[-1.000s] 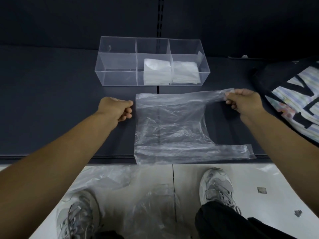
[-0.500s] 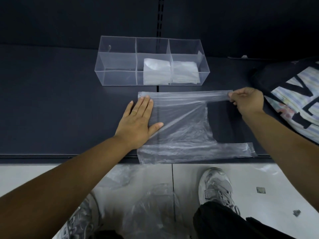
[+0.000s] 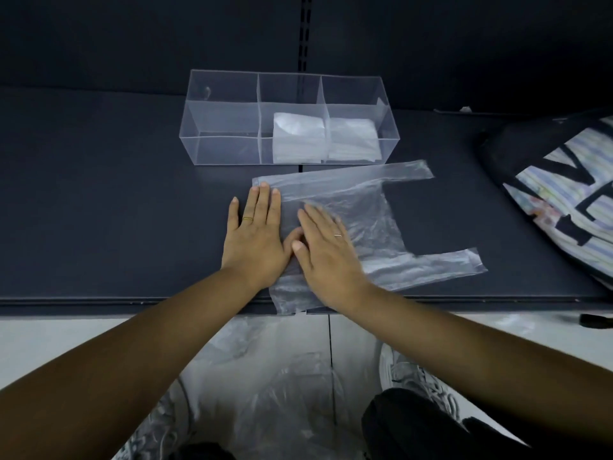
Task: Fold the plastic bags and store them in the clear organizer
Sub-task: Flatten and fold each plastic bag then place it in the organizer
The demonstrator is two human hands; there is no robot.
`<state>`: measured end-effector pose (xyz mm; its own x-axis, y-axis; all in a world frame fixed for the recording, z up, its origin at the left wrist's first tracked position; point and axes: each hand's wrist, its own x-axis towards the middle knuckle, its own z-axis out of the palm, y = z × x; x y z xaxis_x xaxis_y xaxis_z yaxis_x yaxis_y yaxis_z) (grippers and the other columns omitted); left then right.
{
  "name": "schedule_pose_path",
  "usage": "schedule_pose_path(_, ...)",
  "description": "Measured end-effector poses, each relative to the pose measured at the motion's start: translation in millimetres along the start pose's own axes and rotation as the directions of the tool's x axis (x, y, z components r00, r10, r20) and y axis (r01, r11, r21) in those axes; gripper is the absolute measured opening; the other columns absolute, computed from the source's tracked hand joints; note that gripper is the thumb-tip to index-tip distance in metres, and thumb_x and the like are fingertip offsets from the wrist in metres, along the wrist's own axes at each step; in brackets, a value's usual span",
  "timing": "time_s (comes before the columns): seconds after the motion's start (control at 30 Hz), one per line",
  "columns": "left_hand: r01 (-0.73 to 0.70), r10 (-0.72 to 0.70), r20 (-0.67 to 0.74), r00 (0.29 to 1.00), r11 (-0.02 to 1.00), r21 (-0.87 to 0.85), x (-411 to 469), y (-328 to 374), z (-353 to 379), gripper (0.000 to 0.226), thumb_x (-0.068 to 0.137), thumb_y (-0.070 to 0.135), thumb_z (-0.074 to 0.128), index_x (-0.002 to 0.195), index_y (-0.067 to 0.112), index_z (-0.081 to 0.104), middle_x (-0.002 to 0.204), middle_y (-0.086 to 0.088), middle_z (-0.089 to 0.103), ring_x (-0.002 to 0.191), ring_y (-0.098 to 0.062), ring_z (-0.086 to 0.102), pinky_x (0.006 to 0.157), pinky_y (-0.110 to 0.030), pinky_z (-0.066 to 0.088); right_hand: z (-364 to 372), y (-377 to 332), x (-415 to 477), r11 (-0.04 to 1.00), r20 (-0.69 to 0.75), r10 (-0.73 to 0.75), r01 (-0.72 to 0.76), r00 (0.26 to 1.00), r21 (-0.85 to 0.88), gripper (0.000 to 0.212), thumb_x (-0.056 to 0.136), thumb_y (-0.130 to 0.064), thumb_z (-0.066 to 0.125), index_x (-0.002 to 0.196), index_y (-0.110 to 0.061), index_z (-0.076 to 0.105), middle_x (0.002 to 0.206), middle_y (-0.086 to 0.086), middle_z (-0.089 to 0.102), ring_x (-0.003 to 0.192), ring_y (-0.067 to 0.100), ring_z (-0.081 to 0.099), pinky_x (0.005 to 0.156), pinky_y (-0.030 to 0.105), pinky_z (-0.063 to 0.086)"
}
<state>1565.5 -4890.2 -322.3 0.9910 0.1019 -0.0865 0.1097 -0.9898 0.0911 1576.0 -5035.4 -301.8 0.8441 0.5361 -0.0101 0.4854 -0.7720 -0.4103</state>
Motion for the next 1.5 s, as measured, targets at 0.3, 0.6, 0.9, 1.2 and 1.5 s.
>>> schedule_pose_path(0.3,0.003,-0.003,0.008,1.0,1.0,0.01,-0.7,-3.8,-4.2,0.09,0.082,0.068,-0.012,0.152,0.011,-0.007,0.161,-0.007,-0.01,0.147,-0.019,-0.013,0.118,-0.045,-0.01,-53.7,158.1,-57.0,0.862,-0.184,0.391,-0.429,0.902,-0.27,0.075,0.089,-0.056,0.021,0.152,-0.015,0.021,0.16,0.008,0.015,0.147,0.024,0.011,0.119,0.044,0.004)
schedule_pose_path(0.6,-0.497,0.471,-0.214,0.856,0.863,-0.092,-66.9,-23.7,-9.7,0.074,0.094,0.059,0.032,0.146,0.007,0.034,0.155,-0.01,0.028,0.144,-0.023,0.024,0.118,-0.042,0.014,-73.3,132.1,-72.0,0.936,-0.36,0.337,-0.351,0.87,0.029,0.063,0.091,-0.034,0.041,0.142,0.002,0.037,0.152,0.021,0.028,0.142,0.035,0.025,0.117,0.047,0.018)
schedule_pose_path(0.9,-0.598,0.524,-0.414,0.745,0.799,-0.065,-104.4,-11.0,-7.0,0.028,0.093,0.023,0.056,0.113,0.011,0.071,0.12,-0.004,0.067,0.115,-0.02,0.062,0.098,-0.044,0.049,-10.7,1.5,-69.4,0.956,0.08,-0.293,0.292,0.953,0.022,0.064,0.081,-0.038,0.069,0.134,-0.005,0.052,0.144,0.01,0.046,0.134,0.024,0.044,0.114,0.042,0.029)
schedule_pose_path(1.2,-0.04,-0.145,-0.176,0.974,0.652,-0.757,-129.6,-38.8,-60.3,0.016,0.09,0.039,0.057,0.091,0.034,0.072,0.103,0.026,0.069,0.101,0.011,0.059,0.087,-0.003,0.039,-80.9,68.7,-87.3,0.998,-0.115,-0.054,0.053,0.992,-0.016,0.006,0.082,-0.011,0.072,0.086,-0.013,0.074,0.087,-0.004,0.073,0.08,0.018,0.068,0.081,0.021,0.042)
schedule_pose_path(1.5,0.145,-0.264,0.026,0.964,0.442,-0.885,-84.5,-78.7,-92.2,0.013,0.082,0.034,0.066,0.076,0.041,0.075,0.075,0.022,0.071,0.07,0.013,0.06,0.067,0.0,0.041,-142.6,108.5,-57.5,0.838,0.032,0.231,-0.215,0.973,0.502,0.015,0.073,-0.048,0.064,0.077,-0.038,0.075,0.072,-0.021,0.07,0.068,-0.011,0.06,0.067,-0.001,0.039)
